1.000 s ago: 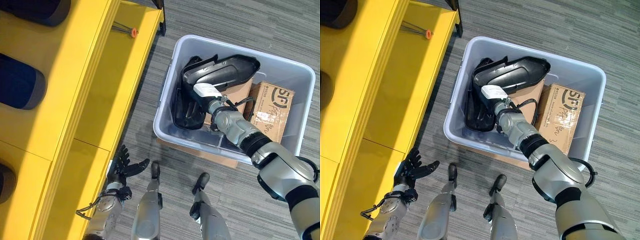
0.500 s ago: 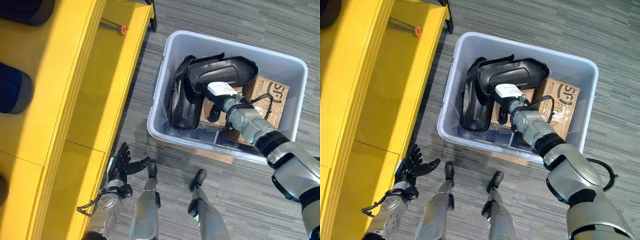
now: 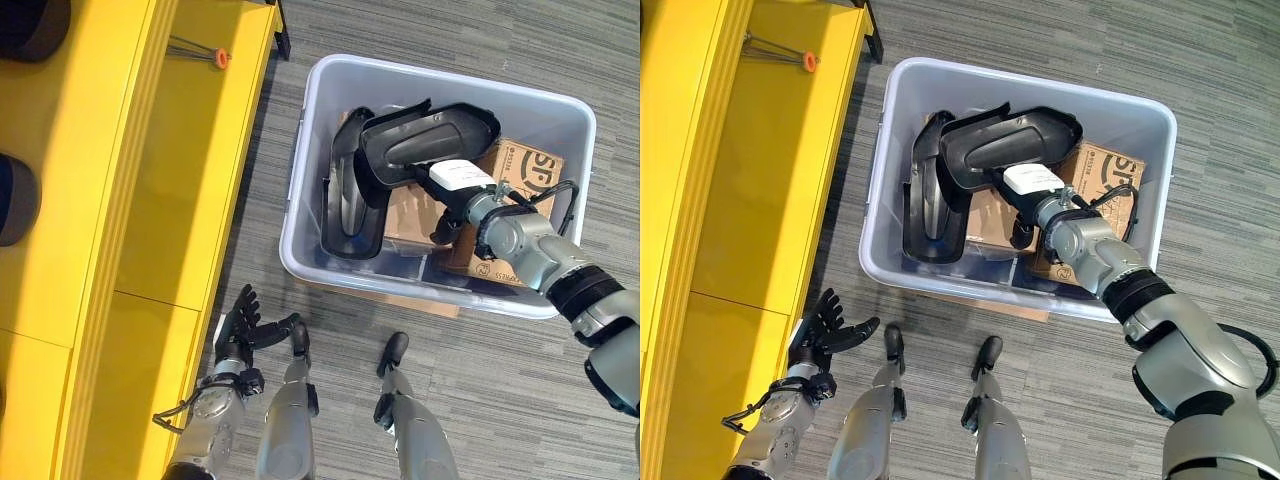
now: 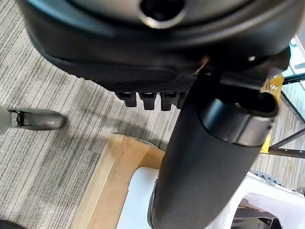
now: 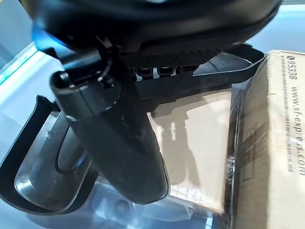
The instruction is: Move parts from the plastic box to the shelf.
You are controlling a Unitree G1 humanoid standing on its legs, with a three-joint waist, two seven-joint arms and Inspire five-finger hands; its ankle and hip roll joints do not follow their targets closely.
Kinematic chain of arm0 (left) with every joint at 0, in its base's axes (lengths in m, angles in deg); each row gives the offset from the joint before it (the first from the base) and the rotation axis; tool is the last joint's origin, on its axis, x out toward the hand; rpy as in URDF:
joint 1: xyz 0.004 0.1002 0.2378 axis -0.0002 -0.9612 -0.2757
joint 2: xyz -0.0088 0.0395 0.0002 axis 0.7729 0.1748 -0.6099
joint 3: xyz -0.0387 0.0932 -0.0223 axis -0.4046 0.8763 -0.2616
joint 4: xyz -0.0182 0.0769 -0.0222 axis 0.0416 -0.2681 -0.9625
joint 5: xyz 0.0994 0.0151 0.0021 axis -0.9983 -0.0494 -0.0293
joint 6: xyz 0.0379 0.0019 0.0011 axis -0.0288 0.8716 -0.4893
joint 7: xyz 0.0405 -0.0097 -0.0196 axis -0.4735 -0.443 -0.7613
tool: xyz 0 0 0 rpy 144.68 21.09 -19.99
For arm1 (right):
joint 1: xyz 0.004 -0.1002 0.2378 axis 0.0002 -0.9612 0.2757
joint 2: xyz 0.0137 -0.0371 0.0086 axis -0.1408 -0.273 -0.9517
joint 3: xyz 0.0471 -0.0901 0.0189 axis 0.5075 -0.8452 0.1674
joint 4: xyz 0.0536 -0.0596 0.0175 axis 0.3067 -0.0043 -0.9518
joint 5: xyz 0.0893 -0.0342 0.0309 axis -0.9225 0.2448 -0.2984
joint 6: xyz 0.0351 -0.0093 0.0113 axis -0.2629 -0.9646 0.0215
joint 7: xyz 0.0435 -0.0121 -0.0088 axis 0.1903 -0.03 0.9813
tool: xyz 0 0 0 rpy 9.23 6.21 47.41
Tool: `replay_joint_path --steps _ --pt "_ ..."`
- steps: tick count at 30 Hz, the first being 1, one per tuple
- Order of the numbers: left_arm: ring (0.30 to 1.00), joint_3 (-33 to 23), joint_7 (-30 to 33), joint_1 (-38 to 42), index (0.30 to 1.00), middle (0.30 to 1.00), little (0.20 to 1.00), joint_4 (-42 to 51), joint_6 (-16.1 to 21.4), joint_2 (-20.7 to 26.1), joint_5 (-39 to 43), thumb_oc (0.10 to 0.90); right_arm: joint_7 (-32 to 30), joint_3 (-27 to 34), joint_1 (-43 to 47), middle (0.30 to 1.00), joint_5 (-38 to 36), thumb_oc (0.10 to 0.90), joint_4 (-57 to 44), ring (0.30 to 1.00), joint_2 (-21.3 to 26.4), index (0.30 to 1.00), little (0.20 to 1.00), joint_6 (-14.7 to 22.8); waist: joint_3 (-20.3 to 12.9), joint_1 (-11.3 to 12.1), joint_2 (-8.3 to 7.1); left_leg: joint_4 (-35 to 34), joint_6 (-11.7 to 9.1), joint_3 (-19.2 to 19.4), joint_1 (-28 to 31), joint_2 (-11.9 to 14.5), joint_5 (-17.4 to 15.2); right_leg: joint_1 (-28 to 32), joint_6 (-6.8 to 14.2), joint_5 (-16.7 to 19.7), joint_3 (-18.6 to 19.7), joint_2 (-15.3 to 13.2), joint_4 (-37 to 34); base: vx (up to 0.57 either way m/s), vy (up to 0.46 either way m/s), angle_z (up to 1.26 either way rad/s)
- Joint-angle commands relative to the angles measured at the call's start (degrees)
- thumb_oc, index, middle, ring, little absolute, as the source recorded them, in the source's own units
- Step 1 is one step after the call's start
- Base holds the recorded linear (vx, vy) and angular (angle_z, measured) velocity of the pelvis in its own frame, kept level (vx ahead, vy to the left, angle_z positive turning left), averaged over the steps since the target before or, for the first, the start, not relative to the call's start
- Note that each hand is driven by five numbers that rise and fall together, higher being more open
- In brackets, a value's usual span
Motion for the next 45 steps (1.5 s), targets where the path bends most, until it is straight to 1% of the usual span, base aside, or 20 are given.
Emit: replay_joint_path --steps 1,7,14,18,24,28,30,31,35,39,40,41,43,45 --pt "1.000 -1.1 -0.6 -2.6 1.000 1.000 1.000 5.7 3.0 2.9 -0.9 0.900 -0.6 -1.5 5.5 1.000 -2.8 0.900 -0.2 1.000 5.1 1.000 1.000 0.8 -0.2 -0.2 -1.30 -0.2 -1.5 -2.5 1.5 1.2 0.4 -0.9 4.9 -3.2 4.0 -2.8 7.4 0.00 0.000 0.00" --pt "1.000 -1.0 -0.3 -2.3 1.000 1.000 1.000 5.9 3.1 2.7 -0.5 0.900 -1.9 1.2 5.8 1.000 -6.1 0.900 -0.2 1.000 4.5 1.000 1.000 0.7 -0.4 -0.3 -1.65 -0.4 -1.4 -2.3 1.7 1.0 0.3 -0.7 4.9 -3.0 4.2 -2.7 7.1 0.00 -0.005 -0.04" --pt "1.000 -1.3 -0.5 -2.5 1.000 1.000 1.000 5.6 2.9 2.7 -0.8 0.900 -1.2 0.5 6.5 1.000 -6.8 0.900 -0.6 1.000 5.3 1.000 1.000 1.0 -0.8 -0.5 -1.87 -0.6 -1.5 -2.4 2.1 1.0 0.2 -0.3 4.9 -3.1 4.0 -2.7 7.1 0.00 -0.001 -0.01" --pt "1.000 -1.4 -0.9 -2.4 1.000 1.000 1.000 5.3 2.7 2.8 -1.2 0.900 0.1 0.3 4.7 1.000 -6.6 0.900 -1.9 1.000 7.0 1.000 1.000 1.1 -0.9 -0.7 -2.26 -0.5 -1.4 -2.5 2.3 0.9 0.1 -0.1 4.9 -3.2 3.9 -2.8 7.3 0.00 0.000 0.00" --pt "1.000 -1.6 -1.0 -2.2 1.000 1.000 1.000 5.0 2.8 3.1 -1.3 0.900 0.9 -0.1 3.7 1.000 -5.8 0.900 -1.5 1.000 8.0 1.000 1.000 1.2 -1.1 -0.8 -2.39 -0.3 -1.4 -2.4 2.5 0.9 -0.1 0.1 4.9 -3.2 3.9 -2.7 7.2 0.00 0.000 0.00" --pt "1.000 -1.7 -1.1 -2.2 1.000 1.000 1.000 5.0 2.8 2.9 -1.2 0.900 1.1 1.2 3.2 1.000 -7.9 0.900 -2.5 1.000 7.9 1.000 1.000 1.0 -1.2 -0.9 -2.52 -0.2 -1.4 -2.2 2.7 1.0 -0.2 0.2 4.9 -3.1 4.2 -2.7 7.1 0.00 0.000 0.00" --pt "1.000 -1.9 -1.0 -2.3 1.000 1.000 1.000 4.6 2.7 2.8 -0.8 0.900 0.6 3.3 2.8 1.000 -11.7 0.900 -2.9 1.000 7.2 1.000 1.000 0.9 -1.3 -1.0 -2.66 -0.3 -1.4 -2.1 2.9 1.1 -0.2 0.3 4.9 -3.1 4.2 -2.6 7.0 0.00 0.004 -0.02" --pt "1.000 -2.0 -0.8 -2.3 1.000 1.000 1.000 4.6 2.7 2.8 -0.7 0.900 -0.1 5.8 2.4 1.000 -16.1 0.900 -3.1 1.000 6.3 1.000 1.000 0.6 -1.6 -1.1 -2.79 -0.3 -1.4 -2.0 3.1 1.2 -0.2 0.5 4.9 -3.0 4.2 -2.6 6.9 0.00 0.006 -0.04" --pt "1.000 -2.3 -0.3 -2.2 1.000 1.000 1.000 4.3 2.5 2.9 -0.3 0.900 -0.4 10.4 1.0 1.000 -25.0 0.900 -5.7 1.000 5.3 1.000 1.000 0.5 -2.3 -1.4 -3.47 -0.4 -1.5 -1.8 3.6 1.3 -0.3 1.0 4.9 -3.0 4.2 -2.5 6.8 0.01 0.004 -0.05" --pt "1.000 -3.2 -0.5 -2.7 1.000 1.000 1.000 4.3 1.8 3.4 -0.2 0.900 -0.4 13.5 -0.6 1.000 -32.1 0.900 -9.4 1.000 6.4 1.000 1.000 -0.1 -3.1 -1.8 -4.32 -0.3 -1.4 -1.9 4.2 1.3 -0.6 1.9 5.0 -3.1 4.0 -2.5 6.7 0.00 0.000 0.00" --pt "1.000 -3.2 -0.5 -2.7 1.000 1.000 1.000 4.3 1.8 3.4 -0.2 0.900 -0.4 13.6 -0.6 1.000 -32.1 0.900 -9.5 1.000 6.4 1.000 1.000 -0.1 -3.1 -1.8 -4.32 -0.3 -1.4 -1.9 4.2 1.3 -0.6 1.9 5.0 -3.1 4.0 -2.5 6.7 0.00 0.000 0.00" --pt "1.000 -3.7 -0.4 -3.1 1.000 1.000 1.000 4.2 1.6 3.7 0.1 0.900 -0.9 15.4 -1.4 1.000 -36.7 0.900 -12.0 1.000 7.2 1.000 1.000 -0.4 -3.5 -2.1 -4.96 0.0 -1.4 -1.8 4.4 1.4 -0.8 2.3 5.0 -3.0 3.9 -2.5 6.6 0.00 0.000 0.00" --pt "1.000 -4.1 -0.4 -3.6 1.000 1.000 1.000 4.3 1.1 4.0 0.1 0.900 -1.3 16.4 -1.7 1.000 -39.8 0.900 -14.0 1.000 7.8 1.000 1.000 -0.5 -3.8 -2.2 -5.53 0.2 -1.4 -1.9 4.5 1.5 -1.0 2.5 5.0 -2.9 4.0 -2.4 6.5 0.01 -0.005 0.02" --pt "1.000 -4.4 -0.3 -3.8 1.000 1.000 1.000 4.1 0.7 4.3 0.3 0.900 -2.7 18.1 -2.3 1.000 -44.3 0.900 -15.8 1.000 7.6 1.000 1.000 -0.6 -4.1 -2.3 -5.96 0.5 -1.3 -1.9 4.6 1.6 -1.2 2.8 5.1 -2.8 3.9 -2.4 6.5 0.00 0.000 0.00"
